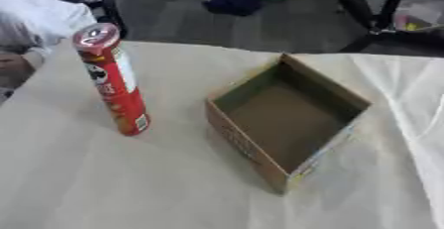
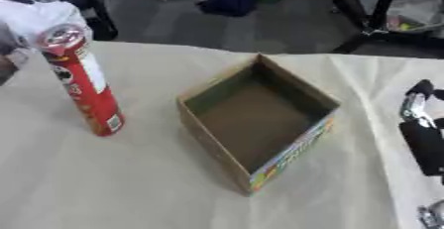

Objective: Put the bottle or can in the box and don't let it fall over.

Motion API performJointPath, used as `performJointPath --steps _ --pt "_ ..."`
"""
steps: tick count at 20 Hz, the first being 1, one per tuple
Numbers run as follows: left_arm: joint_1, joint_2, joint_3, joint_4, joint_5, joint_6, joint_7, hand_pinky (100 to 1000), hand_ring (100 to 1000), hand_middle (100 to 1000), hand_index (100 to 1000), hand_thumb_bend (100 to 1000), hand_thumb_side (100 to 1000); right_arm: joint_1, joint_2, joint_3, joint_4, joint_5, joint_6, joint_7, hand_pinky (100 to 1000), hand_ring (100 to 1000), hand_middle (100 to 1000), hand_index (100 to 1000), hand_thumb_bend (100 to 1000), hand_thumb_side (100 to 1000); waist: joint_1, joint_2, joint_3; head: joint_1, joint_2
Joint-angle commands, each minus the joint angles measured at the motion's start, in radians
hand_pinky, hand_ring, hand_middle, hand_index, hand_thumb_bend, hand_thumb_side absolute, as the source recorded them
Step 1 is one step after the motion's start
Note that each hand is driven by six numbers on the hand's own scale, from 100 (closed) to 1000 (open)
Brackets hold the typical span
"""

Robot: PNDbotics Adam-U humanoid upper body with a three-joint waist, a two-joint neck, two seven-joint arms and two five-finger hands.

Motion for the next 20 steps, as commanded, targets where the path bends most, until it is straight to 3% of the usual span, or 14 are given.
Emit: performJointPath --steps 1,6,7,9,20 --pt "-0.015 0.044 -0.014 -0.022 0.028 -0.077 -0.056 754 854 837 853 100 886 -0.009 -0.034 -0.002 -0.018 0.001 -0.001 0.001 370 764 962 944 100 605 0.003 -0.011 0.0 -0.019 -0.016" --pt "0.0 0.075 -0.051 -0.051 0.088 -0.095 -0.056 751 850 835 854 100 931 -0.005 -0.036 -0.002 -0.018 0.005 -0.001 -0.007 369 764 963 945 100 607 0.011 0.001 0.007 -0.034 -0.006" --pt "0.002 0.077 -0.056 -0.053 0.103 -0.095 -0.056 749 850 835 854 100 931 -0.005 -0.035 -0.001 -0.018 0.004 -0.001 -0.008 368 764 963 946 100 567 0.011 0.002 0.008 -0.034 -0.005" --pt "0.004 0.081 -0.068 -0.054 0.118 -0.091 -0.056 749 850 836 854 100 958 -0.004 -0.032 0.0 -0.018 0.003 -0.002 -0.011 367 763 963 946 100 608 0.01 0.007 0.009 -0.034 -0.003" --pt "0.002 0.071 -0.09 -0.03 0.094 -0.073 -0.056 748 856 848 862 100 1000 -0.008 -0.022 0.005 -0.018 -0.003 -0.002 -0.017 364 763 964 947 100 609 -0.002 0.026 0.006 -0.019 0.0"
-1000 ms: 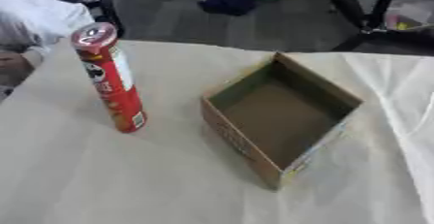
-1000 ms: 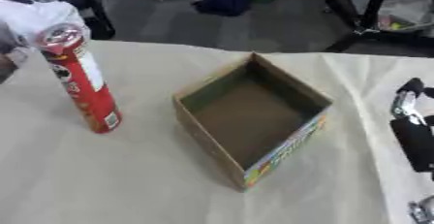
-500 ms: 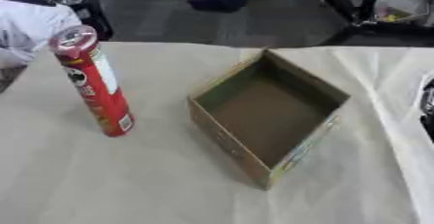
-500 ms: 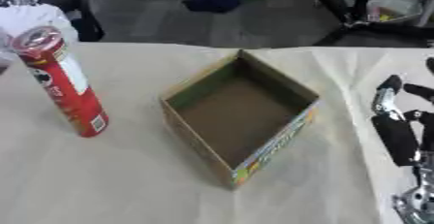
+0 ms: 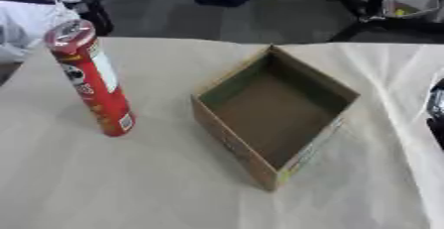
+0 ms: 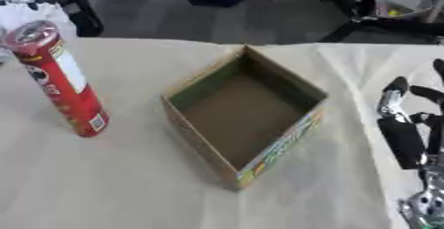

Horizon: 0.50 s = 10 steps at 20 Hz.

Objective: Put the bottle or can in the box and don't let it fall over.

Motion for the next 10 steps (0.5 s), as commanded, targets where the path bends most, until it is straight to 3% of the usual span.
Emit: performJointPath --steps 1,10 --pt "-0.019 0.024 0.002 -0.001 -0.021 -0.063 -0.066 749 857 848 862 100 1000 -0.01 -0.014 -0.001 -0.018 -0.003 -0.001 -0.006 364 763 964 947 100 610 -0.001 -0.011 -0.001 0.01 -0.001" --pt "-0.023 0.014 0.014 0.003 -0.064 -0.083 -0.066 775 890 872 862 100 946 -0.013 -0.006 0.001 -0.018 -0.006 -0.003 -0.01 362 758 962 947 100 612 -0.003 -0.003 -0.007 0.025 -0.007"
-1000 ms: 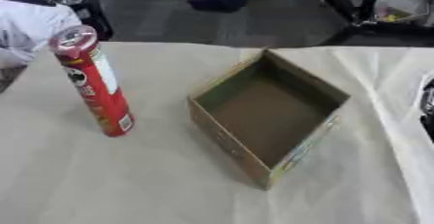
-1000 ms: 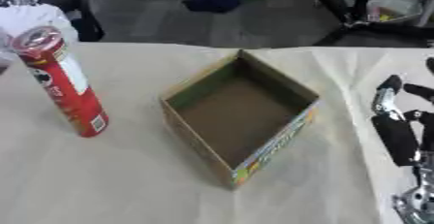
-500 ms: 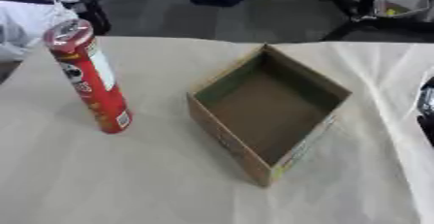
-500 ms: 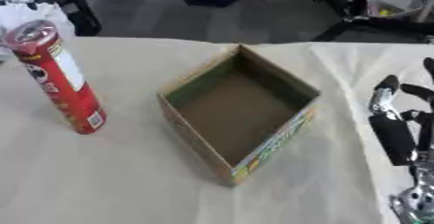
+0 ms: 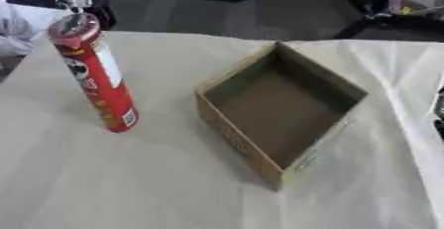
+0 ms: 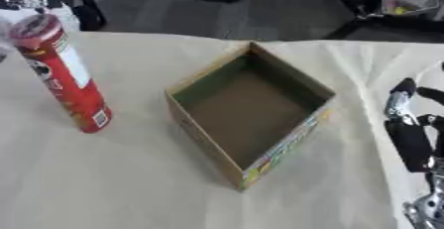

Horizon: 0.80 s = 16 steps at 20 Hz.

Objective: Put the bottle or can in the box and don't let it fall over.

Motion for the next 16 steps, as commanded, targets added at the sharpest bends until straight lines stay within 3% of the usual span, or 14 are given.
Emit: performJointPath --steps 1,16 --pt "-0.023 0.016 0.021 -0.011 -0.017 -0.082 -0.07 781 891 872 861 100 940 -0.008 -0.008 -0.004 -0.018 -0.004 0.001 -0.007 362 758 963 948 100 612 0.002 -0.014 -0.001 0.006 -0.008" --pt "-0.016 0.014 0.025 0.009 -0.101 -0.103 -0.07 786 897 877 859 100 977 -0.011 0.002 -0.005 -0.018 -0.005 -0.003 -0.015 360 755 963 949 100 614 0.001 0.0 -0.006 0.012 -0.013"
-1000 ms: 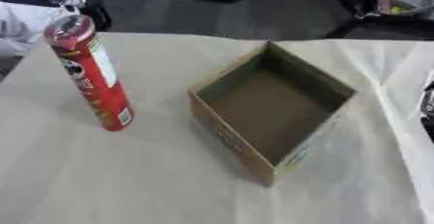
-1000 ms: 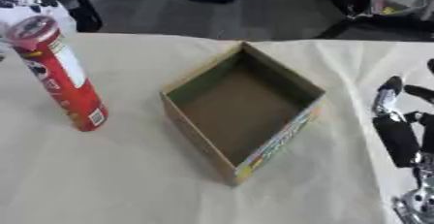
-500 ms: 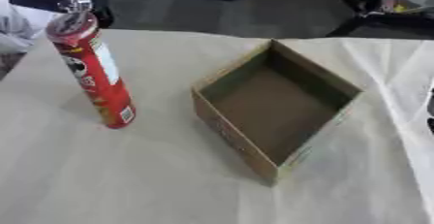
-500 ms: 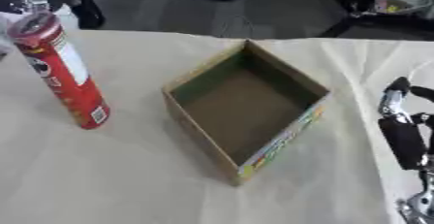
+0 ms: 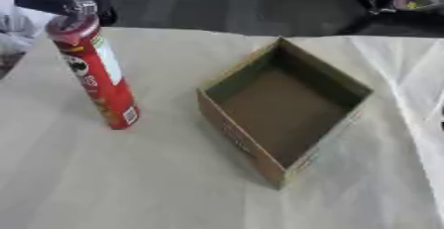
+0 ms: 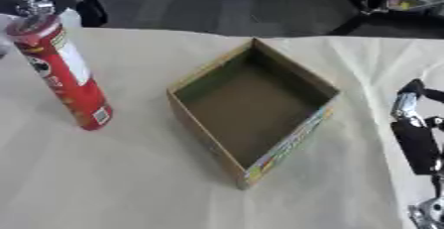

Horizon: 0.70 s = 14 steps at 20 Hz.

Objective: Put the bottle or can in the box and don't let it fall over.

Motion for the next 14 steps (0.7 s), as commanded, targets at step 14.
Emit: performJointPath --steps 14 --pt "-0.025 0.013 0.021 -0.011 0.031 -0.065 -0.082 770 889 875 869 100 1000 -0.007 -0.004 -0.006 -0.018 -0.007 -0.002 -0.009 360 754 963 951 100 614 0.001 -0.006 -0.003 0.006 -0.002"
